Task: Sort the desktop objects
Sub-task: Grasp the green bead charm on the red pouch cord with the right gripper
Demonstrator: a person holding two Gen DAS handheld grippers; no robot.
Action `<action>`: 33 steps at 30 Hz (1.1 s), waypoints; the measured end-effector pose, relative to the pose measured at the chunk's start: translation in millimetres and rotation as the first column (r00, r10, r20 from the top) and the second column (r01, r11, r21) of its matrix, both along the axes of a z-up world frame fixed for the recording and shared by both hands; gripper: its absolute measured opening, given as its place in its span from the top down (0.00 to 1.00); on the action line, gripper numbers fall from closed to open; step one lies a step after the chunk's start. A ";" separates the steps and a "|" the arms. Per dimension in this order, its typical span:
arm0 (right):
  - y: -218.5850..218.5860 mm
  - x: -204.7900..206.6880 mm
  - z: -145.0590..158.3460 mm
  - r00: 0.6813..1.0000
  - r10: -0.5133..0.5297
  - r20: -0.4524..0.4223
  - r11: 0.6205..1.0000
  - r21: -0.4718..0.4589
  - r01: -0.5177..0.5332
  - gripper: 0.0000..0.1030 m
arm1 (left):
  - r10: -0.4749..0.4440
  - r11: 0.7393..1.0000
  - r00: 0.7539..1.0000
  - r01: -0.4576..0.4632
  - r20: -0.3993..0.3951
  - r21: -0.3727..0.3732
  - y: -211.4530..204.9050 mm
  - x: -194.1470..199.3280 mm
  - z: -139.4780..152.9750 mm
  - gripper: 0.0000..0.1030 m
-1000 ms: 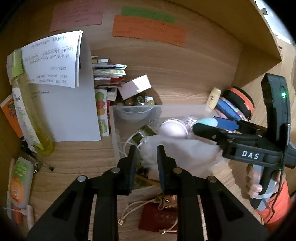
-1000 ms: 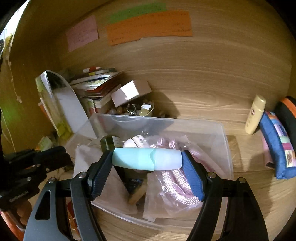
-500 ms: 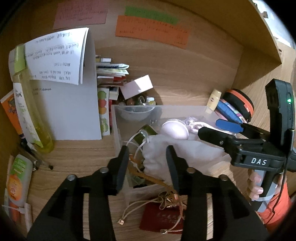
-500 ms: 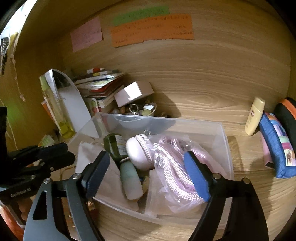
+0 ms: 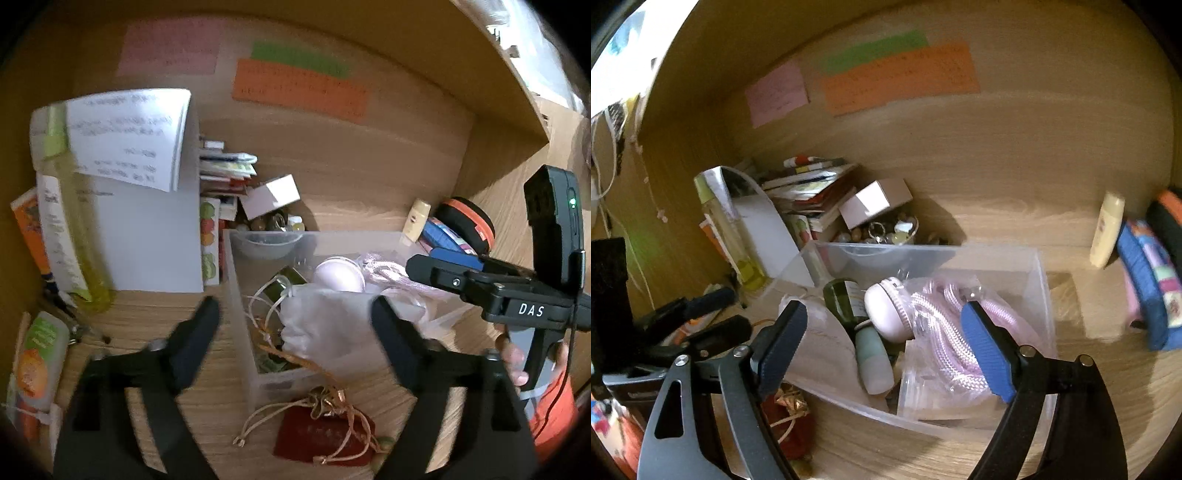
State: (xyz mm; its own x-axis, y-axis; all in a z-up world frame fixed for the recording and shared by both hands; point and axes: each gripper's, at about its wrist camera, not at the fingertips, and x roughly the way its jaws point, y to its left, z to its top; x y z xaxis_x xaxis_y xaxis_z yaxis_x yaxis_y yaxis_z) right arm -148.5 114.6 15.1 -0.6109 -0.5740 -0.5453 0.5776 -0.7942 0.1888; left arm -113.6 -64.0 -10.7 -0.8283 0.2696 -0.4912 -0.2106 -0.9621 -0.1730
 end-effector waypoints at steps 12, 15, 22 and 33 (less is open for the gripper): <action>5.7 53.1 -13.2 0.996 0.084 0.029 0.992 0.094 -0.087 0.19 | 0.045 0.996 0.999 -0.043 0.027 -0.081 -19.9 50.0 -4.3 0.00; -0.7 66.1 -25.3 0.990 0.131 0.050 0.979 0.153 -0.137 0.19 | 0.048 0.996 0.995 -0.042 0.082 -0.072 -27.1 54.7 -17.3 0.00; -28.1 92.5 -55.6 0.948 0.294 0.124 0.917 0.242 -0.316 0.19 | 0.082 0.996 0.970 -0.069 0.230 -0.062 -42.9 54.1 -50.4 0.00; -57.8 94.3 -89.7 0.907 0.354 0.228 0.858 0.306 -0.412 0.53 | 0.085 0.995 0.967 -0.070 0.241 -0.070 -47.8 59.2 -58.7 0.00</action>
State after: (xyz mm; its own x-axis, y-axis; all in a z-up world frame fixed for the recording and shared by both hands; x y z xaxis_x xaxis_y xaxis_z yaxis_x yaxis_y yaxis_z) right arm -54.1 56.9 -74.5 -0.2696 -0.5067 -0.8189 0.8346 -0.5471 0.0637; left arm -54.4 -111.7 -69.5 -0.6991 0.1731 -0.6938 -0.0936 -0.9841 -0.1512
